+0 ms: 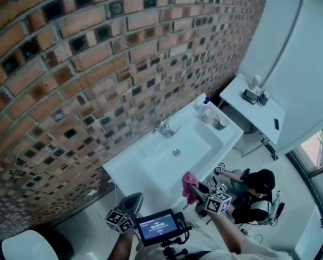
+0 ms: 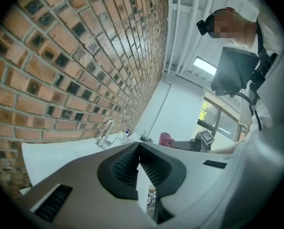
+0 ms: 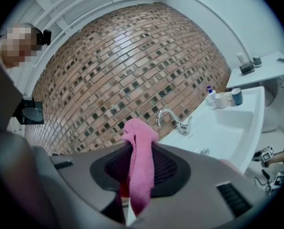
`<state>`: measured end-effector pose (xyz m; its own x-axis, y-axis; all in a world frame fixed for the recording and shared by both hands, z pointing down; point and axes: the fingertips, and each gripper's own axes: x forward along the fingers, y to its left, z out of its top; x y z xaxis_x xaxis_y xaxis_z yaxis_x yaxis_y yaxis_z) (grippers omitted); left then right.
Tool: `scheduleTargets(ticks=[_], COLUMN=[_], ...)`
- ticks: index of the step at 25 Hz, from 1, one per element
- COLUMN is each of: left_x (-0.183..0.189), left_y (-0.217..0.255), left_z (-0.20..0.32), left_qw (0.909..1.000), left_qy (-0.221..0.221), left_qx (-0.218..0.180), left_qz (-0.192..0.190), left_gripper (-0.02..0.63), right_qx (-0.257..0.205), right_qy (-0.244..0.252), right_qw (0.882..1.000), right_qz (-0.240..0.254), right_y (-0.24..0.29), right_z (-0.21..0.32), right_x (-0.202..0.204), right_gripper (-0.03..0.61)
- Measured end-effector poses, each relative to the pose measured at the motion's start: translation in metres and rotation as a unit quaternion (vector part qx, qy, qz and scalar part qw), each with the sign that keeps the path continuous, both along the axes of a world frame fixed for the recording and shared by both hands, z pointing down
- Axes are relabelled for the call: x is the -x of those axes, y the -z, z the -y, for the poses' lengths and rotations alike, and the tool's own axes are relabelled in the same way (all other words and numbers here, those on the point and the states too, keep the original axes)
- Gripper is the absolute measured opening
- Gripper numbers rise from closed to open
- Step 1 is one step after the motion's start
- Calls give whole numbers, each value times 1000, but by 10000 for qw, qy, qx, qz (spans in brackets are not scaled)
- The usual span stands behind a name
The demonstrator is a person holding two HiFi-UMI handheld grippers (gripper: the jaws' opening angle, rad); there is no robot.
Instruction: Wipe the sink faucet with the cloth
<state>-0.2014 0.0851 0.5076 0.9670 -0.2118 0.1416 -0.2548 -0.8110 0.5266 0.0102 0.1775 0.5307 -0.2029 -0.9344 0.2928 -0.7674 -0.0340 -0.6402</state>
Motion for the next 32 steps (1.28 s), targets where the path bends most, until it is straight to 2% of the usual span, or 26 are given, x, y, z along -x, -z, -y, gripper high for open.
scheduleTargets(ticks=[5, 9, 12, 19, 26, 32], left_x=[-33, -63, -92, -141, -166, -175], left_y=[-1, -21, -19, -45, -56, -64], left_z=[23, 24, 47, 84, 105, 111], left_qw=[9996, 9986, 9984, 9968, 9946, 9918], left_qy=[149, 130, 56, 8, 200, 344], left_qx=[118, 358, 322, 307, 427, 597], left_qz=[206, 373, 457, 741, 923, 1079], left_gripper=[-14, -12, -12, -12, -14, -12], right_qx=[82, 282, 231, 472, 971, 1503], right_qy=[122, 171, 235, 444, 515, 654], right_qw=[9991, 9982, 9981, 9972, 9938, 9863], right_qz=[401, 508, 511, 373, 195, 168], right_y=[-23, -52, -60, -101, -166, -229], right_z=[37, 50, 79, 135, 188, 215], right_x=[-24, -41, -58, -103, -147, -161], right_gripper=[115, 115, 115, 115, 115, 115])
